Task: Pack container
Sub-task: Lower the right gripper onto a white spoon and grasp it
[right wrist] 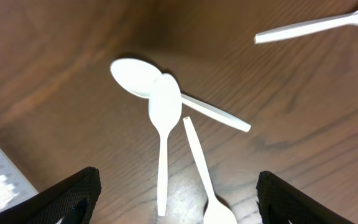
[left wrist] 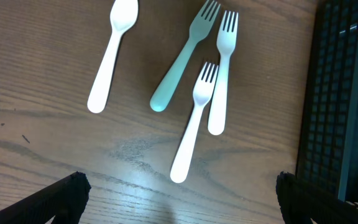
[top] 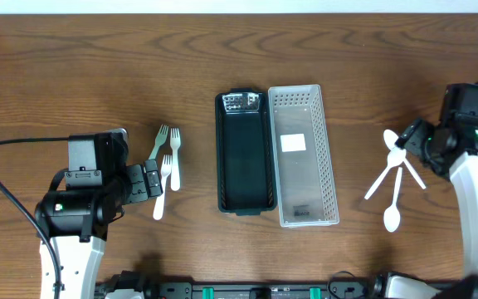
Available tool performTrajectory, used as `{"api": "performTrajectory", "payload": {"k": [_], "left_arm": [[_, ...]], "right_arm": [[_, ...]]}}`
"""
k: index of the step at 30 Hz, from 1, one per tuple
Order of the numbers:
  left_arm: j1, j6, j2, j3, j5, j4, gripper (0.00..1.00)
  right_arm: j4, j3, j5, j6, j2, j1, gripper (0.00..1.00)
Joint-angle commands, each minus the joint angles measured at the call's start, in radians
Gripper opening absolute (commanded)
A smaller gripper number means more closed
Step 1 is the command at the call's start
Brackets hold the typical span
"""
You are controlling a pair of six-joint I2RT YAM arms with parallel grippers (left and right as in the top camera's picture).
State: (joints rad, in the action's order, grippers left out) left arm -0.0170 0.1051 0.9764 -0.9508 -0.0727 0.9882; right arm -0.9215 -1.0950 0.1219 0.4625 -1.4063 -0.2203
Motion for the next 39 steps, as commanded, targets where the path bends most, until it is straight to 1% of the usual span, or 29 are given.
{"api": "performTrajectory", "payload": {"k": [1, 6, 12, 24, 30, 32, 39], "left_arm": [[-0.002, 0.005, 0.0, -0.021, -0.003, 0.002, 0.98], [-0.002, 0.005, 0.0, -0.021, -0.003, 0.002, 0.98], [-0.002, 0.005, 0.0, -0.021, -0.003, 0.002, 0.98], [-0.002, 0.005, 0.0, -0.021, -0.003, 0.002, 0.98], [-0.002, 0.005, 0.0, -0.021, -0.003, 0.002, 0.98], [-0.002, 0.005, 0.0, -0.021, -0.003, 0.002, 0.98], [-0.002, 0.005, 0.0, -0.021, -0.003, 0.002, 0.98]], "right_arm": [[0.02, 0.039, -0.027, 0.038, -0.072, 0.0, 0.83], [0.051, 0.045, -0.069, 0.037, -0.187, 0.004, 0.83], [0.091, 0.045, -0.075, 0.037, -0.296, 0.032, 0.82], [0.163, 0.045, -0.104, 0.038, -0.427, 0.079, 0.83], [0.177, 0.045, -0.104, 0.037, -0.441, 0.08, 0.83], [0.177, 0.045, -0.104, 0.037, -0.441, 0.08, 0.8], [0.172, 0.045, -0.104, 0.038, -0.441, 0.08, 0.56]]}}
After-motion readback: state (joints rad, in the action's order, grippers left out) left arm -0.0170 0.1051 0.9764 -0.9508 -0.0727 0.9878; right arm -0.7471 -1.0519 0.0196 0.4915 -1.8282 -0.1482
